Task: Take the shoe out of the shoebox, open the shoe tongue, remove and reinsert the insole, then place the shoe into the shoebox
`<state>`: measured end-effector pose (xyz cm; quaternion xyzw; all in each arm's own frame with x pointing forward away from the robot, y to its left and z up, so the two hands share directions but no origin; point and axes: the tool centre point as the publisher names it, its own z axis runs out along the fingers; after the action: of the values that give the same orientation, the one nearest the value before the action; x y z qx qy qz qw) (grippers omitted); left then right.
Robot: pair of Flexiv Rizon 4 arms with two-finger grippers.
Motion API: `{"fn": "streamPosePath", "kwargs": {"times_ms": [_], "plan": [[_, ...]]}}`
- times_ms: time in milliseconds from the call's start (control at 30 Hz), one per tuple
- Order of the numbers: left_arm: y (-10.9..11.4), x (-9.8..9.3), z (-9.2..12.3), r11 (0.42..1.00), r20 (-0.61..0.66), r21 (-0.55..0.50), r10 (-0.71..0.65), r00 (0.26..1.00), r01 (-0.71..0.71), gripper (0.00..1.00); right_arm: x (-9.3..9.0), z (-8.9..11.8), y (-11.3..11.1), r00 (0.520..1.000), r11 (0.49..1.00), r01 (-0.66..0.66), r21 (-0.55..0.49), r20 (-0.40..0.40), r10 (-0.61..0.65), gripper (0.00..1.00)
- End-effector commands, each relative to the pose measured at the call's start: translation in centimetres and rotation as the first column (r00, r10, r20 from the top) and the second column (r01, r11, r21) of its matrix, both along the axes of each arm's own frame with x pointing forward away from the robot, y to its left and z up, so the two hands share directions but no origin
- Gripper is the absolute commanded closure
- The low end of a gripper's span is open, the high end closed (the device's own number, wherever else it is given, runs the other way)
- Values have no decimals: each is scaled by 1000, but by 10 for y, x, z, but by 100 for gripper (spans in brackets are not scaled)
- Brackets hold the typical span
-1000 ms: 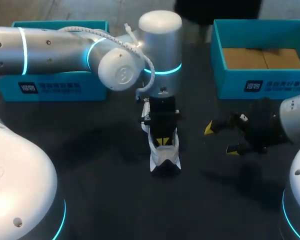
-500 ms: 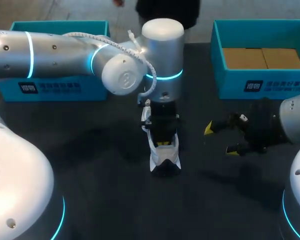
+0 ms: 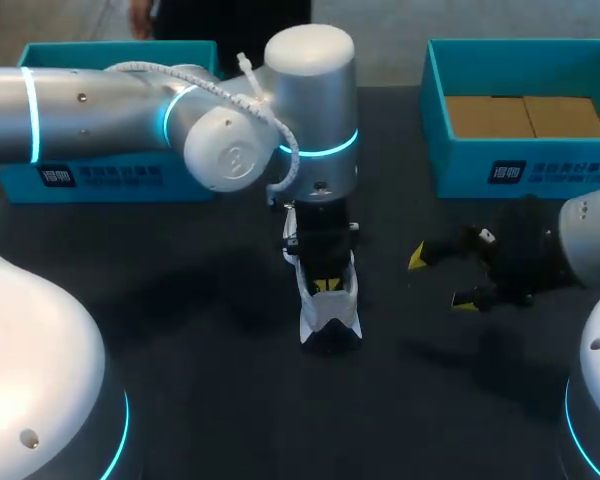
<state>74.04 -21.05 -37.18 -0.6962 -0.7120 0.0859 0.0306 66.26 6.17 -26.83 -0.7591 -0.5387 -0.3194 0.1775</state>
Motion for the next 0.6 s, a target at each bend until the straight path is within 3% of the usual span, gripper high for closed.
{"fn": "streamPosePath", "kwargs": {"times_ms": [33, 400, 600], "plan": [[4, -3, -6, 1000, -4, -10, 2, 1000, -2, 100, -1, 1, 1, 1000, 1000, 4, -5, -1, -4, 0], [-1, -7, -35, 1000, 52, 16, -23, 998, 22, 100, -1, 1, 1, 1000, 1000, 4, -5, -1, -4, 0], [-2, -10, -33, 1000, 77, 1, -22, 997, 22, 100, -1, 1, 1, 1000, 1000, 4, -5, -1, -4, 0]]}}
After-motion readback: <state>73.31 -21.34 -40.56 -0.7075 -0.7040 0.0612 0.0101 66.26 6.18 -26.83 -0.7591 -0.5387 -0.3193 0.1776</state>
